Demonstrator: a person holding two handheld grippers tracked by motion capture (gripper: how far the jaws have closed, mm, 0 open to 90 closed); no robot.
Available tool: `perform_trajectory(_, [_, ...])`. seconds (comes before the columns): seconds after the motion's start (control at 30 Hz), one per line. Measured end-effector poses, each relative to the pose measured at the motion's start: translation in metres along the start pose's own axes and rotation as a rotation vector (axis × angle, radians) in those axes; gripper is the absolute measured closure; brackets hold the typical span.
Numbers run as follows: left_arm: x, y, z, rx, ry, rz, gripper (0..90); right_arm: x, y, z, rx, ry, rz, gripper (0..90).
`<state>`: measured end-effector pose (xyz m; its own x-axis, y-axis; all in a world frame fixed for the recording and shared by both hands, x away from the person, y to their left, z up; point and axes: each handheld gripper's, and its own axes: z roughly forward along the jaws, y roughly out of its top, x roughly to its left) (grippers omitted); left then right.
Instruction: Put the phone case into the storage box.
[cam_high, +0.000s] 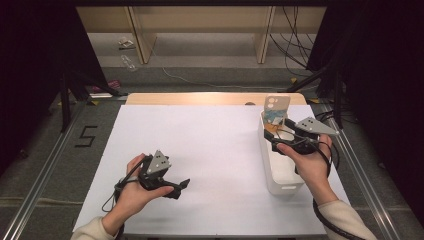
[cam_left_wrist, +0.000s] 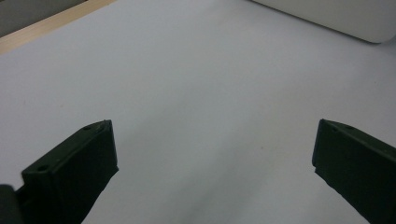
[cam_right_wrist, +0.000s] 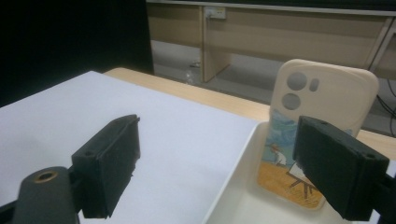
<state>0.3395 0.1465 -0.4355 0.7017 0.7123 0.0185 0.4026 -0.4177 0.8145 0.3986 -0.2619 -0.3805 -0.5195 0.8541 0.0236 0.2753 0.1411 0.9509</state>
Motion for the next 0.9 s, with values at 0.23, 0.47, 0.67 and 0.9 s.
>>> perform_trajectory(0.23, [0.001,0.0,-0.001,0.002,-0.001,0.0,0.0,0.004,-0.006,-0.008,0.002,0.044,-0.019,15.6])
perform_trajectory(0.47, [-0.001,0.0,-0.002,-0.002,-0.001,0.003,0.0,0.009,-0.012,-0.017,0.0,0.076,-0.038,15.7])
perform_trajectory(0.67, [-0.003,0.001,-0.002,0.0,-0.005,0.005,0.0,0.012,-0.018,-0.023,0.003,0.099,-0.054,15.5])
perform_trajectory(0.9, [-0.006,0.0,-0.004,0.001,-0.006,0.01,0.0,0.013,-0.025,-0.029,0.014,0.114,-0.065,15.4])
